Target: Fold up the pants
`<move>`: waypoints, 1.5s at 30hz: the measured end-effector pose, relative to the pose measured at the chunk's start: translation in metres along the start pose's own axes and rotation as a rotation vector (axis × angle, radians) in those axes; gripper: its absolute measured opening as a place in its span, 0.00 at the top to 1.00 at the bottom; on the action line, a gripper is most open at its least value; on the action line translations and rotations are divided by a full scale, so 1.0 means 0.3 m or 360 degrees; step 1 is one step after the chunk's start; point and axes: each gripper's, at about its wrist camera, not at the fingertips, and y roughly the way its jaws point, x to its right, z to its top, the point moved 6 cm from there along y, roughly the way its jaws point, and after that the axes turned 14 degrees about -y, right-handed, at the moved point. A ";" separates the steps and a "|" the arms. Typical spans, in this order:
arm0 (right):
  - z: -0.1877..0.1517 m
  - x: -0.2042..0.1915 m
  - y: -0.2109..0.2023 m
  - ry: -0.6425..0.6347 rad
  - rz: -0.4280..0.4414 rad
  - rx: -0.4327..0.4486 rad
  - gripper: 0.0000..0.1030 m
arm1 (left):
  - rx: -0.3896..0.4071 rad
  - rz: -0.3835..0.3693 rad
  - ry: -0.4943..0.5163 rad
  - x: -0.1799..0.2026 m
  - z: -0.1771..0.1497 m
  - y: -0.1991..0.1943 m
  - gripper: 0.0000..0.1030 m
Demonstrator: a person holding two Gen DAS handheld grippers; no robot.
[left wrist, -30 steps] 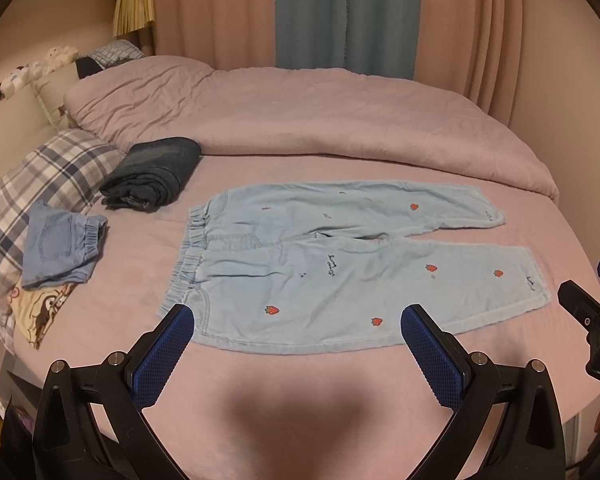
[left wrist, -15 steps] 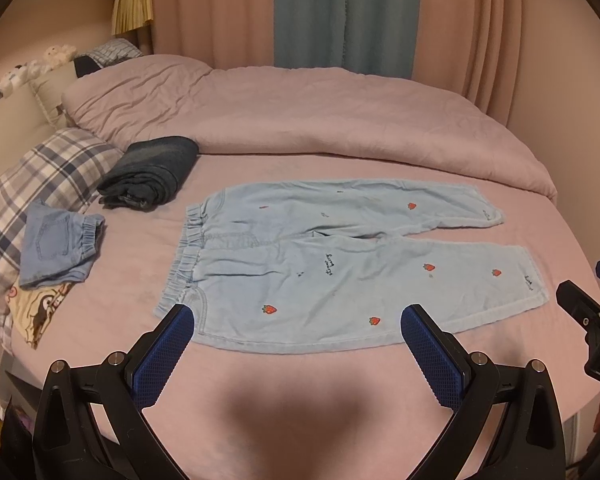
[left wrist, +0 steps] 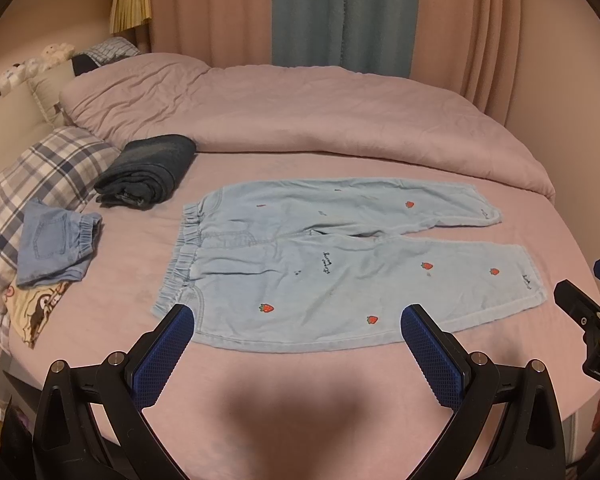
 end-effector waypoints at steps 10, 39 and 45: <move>0.000 0.003 -0.002 0.0000 0.0001 0.0001 0.00 | -0.0005 -0.0002 0.0001 0.012 0.000 0.008 0.00; -0.056 -0.015 0.074 0.0037 0.0149 -0.0068 0.00 | -0.0253 -0.0335 -0.0121 -0.051 -0.063 0.148 0.00; -0.147 -0.038 0.209 0.0113 0.0438 -0.0178 0.00 | -0.0364 -0.0127 -0.0205 -0.215 -0.125 0.317 0.00</move>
